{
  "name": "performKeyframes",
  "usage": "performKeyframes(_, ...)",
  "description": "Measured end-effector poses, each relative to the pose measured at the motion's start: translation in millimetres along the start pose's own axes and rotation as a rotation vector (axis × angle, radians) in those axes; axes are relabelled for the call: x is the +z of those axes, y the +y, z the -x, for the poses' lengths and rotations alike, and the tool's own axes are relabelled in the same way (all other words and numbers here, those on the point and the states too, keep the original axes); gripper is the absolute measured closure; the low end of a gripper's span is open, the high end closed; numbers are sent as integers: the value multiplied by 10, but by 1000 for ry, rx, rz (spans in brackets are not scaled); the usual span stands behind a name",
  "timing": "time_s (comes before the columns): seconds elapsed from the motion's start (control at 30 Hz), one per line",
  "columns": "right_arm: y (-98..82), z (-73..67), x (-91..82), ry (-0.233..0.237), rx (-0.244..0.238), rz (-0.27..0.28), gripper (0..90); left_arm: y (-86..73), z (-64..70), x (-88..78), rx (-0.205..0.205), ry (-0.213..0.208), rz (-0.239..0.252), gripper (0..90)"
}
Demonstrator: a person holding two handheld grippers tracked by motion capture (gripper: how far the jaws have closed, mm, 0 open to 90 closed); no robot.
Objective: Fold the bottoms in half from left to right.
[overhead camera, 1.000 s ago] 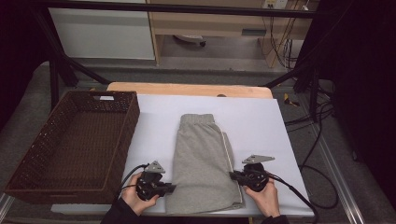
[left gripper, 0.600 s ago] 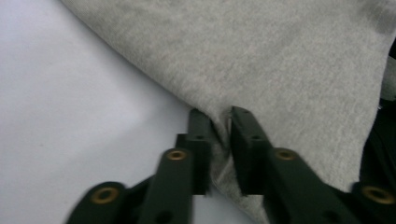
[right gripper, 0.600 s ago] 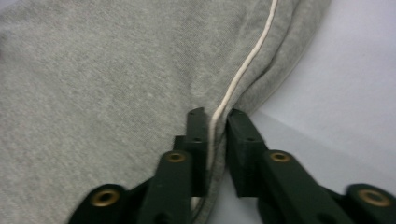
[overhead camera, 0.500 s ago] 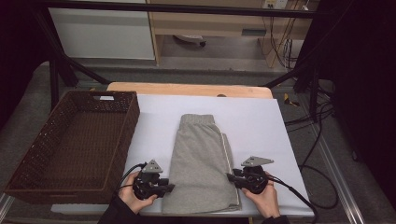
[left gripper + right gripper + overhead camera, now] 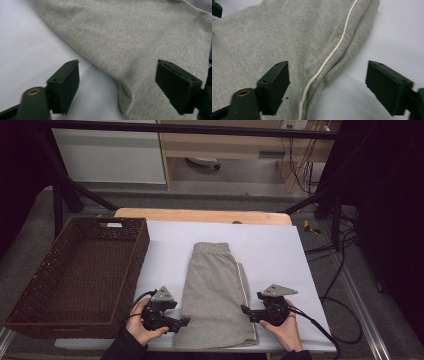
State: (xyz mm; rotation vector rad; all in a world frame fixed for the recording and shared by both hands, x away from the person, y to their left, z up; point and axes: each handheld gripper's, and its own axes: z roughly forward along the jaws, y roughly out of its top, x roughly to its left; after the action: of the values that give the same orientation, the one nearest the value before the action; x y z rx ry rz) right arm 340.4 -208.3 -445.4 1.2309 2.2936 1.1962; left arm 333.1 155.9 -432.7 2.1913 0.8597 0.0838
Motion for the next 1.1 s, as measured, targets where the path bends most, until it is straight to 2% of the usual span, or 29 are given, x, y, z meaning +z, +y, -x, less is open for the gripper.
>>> performKeyframes(0.13,14,22,-11,-6,-3,1,75,28,-11,13,-3,-7,0,124)
performKeyframes(0.3,26,41,-20,-8,10,-2,46,65,-21,33,1,-2,-7,97)
performKeyframes(0.63,40,47,-48,-8,22,12,39,184,-30,49,3,1,18,88)
performKeyframes(1.1,42,40,-71,4,23,13,38,361,-124,102,-5,8,27,89)
